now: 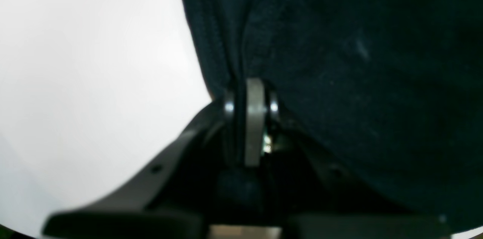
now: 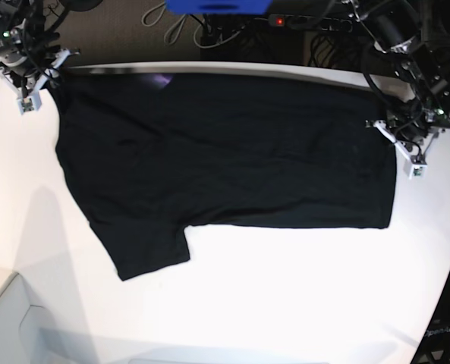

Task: Layout the t-shirt on the table in an organized manner, then fold the t-shirt properly
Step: 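Hold the fold corners with both grippers and tug them taut, then release the fold corners and move both grippers toward the shirt's hem corners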

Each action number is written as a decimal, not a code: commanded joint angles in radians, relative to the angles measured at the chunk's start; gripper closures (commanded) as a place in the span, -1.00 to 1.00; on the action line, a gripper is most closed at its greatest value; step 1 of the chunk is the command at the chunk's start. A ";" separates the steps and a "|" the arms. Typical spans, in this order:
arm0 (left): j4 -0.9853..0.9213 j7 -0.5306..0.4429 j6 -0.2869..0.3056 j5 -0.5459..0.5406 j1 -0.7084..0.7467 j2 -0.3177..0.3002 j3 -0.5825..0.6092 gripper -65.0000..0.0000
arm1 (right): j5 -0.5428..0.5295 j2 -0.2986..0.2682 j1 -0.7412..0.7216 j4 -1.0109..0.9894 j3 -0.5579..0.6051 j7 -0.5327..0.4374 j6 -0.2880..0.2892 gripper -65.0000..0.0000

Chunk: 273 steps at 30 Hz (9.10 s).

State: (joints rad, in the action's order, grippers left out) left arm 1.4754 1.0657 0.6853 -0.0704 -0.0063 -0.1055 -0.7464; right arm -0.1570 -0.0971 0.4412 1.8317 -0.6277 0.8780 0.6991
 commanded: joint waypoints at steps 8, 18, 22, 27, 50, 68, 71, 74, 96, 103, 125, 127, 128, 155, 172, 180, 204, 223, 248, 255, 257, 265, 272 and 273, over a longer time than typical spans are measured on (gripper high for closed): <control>0.107 -0.008 0.001 -0.006 0.030 -0.013 -0.006 0.55 | -0.006 -0.010 0.000 0.018 -0.005 -0.013 -0.001 0.38; 0.136 -0.008 0.000 0.001 0.030 -0.010 -0.002 0.38 | -0.006 -0.010 0.000 0.018 -0.005 -0.013 -0.001 0.38; 0.136 -0.008 0.000 0.001 0.030 -0.010 -0.002 0.39 | -0.006 -0.010 0.001 0.018 -0.005 -0.013 -0.001 0.38; 0.109 -0.005 0.000 0.002 0.030 -0.010 0.000 0.39 | -0.006 -0.010 0.001 0.018 -0.005 -0.013 -0.001 0.38; 0.084 -0.002 0.006 -0.007 0.064 -0.010 0.000 0.99 | -0.006 -0.010 0.001 0.018 -0.005 -0.012 -0.001 0.38; 0.170 0.003 0.007 -0.002 0.078 0.003 -0.005 0.74 | -0.008 -0.010 0.001 0.018 -0.005 -0.010 -0.001 0.38; 0.164 0.003 0.007 -0.002 0.078 0.003 -0.002 0.50 | -0.008 -0.010 0.001 0.018 -0.005 -0.010 -0.001 0.38; 0.159 0.001 0.007 -0.002 0.079 0.003 -0.002 0.34 | -0.008 -0.010 0.003 0.018 -0.005 -0.010 -0.001 0.38; 0.086 -0.008 0.001 0.001 0.072 0.002 -0.002 0.33 | -0.008 -0.010 0.006 0.018 -0.010 -0.012 -0.001 0.38; 0.086 -0.009 0.004 -0.006 0.072 0.002 -0.002 0.37 | -0.008 -0.010 0.006 0.018 -0.011 -0.012 -0.001 0.38; 0.092 -0.009 0.003 -0.007 0.075 0.002 -0.005 0.98 | -0.008 -0.010 0.005 0.018 -0.010 -0.012 -0.001 0.38; 0.092 -0.009 0.003 -0.007 0.075 0.002 -0.005 0.98 | -0.008 -0.010 0.005 0.018 -0.010 -0.012 -0.001 0.38; 0.092 -0.009 0.003 -0.007 0.076 0.002 -0.005 0.96 | -0.008 -0.010 0.005 0.018 -0.010 -0.012 -0.001 0.38; 0.132 -0.002 0.009 -0.009 0.078 0.003 -0.006 0.55 | -0.008 -0.010 0.005 0.018 -0.008 -0.010 -0.001 0.38; 0.123 -0.003 0.007 -0.009 0.078 0.003 -0.002 0.96 | -0.008 -0.010 0.001 0.018 -0.010 -0.012 -0.001 0.38; 0.190 0.001 0.009 -0.009 0.079 0.034 -0.052 0.99 | -0.008 -0.010 0.001 0.018 -0.008 -0.012 -0.001 0.38; 0.391 -0.005 0.011 -0.136 0.223 0.122 -0.233 0.99 | -0.008 -0.010 0.001 0.013 -0.007 -0.012 -0.001 0.38; 0.212 -0.009 0.011 -0.133 0.217 0.112 -0.252 0.94 | -0.008 -0.010 0.001 0.016 -0.011 -0.012 -0.001 0.38; 0.403 -0.006 0.011 -0.176 0.176 0.111 -0.255 -0.38 | -0.008 -0.008 -0.040 0.086 -0.251 -0.004 -0.001 -0.30; 0.377 -0.008 0.000 -0.173 0.030 0.066 -0.249 -0.38 | -0.006 -0.014 -0.150 0.086 -0.292 -0.003 -0.001 -0.31; 0.347 -0.008 0.000 -0.142 -0.022 0.056 -0.246 -0.38 | -0.006 -0.017 -0.180 0.086 -0.241 -0.003 -0.001 -0.31; 0.067 -0.023 0.000 0.082 -0.255 0.000 -0.078 -0.38 | -0.005 -0.066 -0.393 0.041 0.032 -0.003 -0.001 -0.31; -0.221 -0.265 -0.062 0.254 -0.384 -0.006 -0.025 -0.38 | -0.003 -0.066 -0.629 -0.264 0.121 -0.012 -0.001 -0.31; -0.255 -0.298 -0.071 0.261 -0.392 -0.006 -0.025 -0.38 | -0.003 -0.066 -0.654 -0.304 0.136 -0.013 -0.001 -0.31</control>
State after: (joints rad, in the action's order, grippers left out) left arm 1.1999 0.7757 0.6197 0.1978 -0.3759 -0.0994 -0.7712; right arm -0.1452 -0.1505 -0.1936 1.5043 -0.4908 0.8898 0.6979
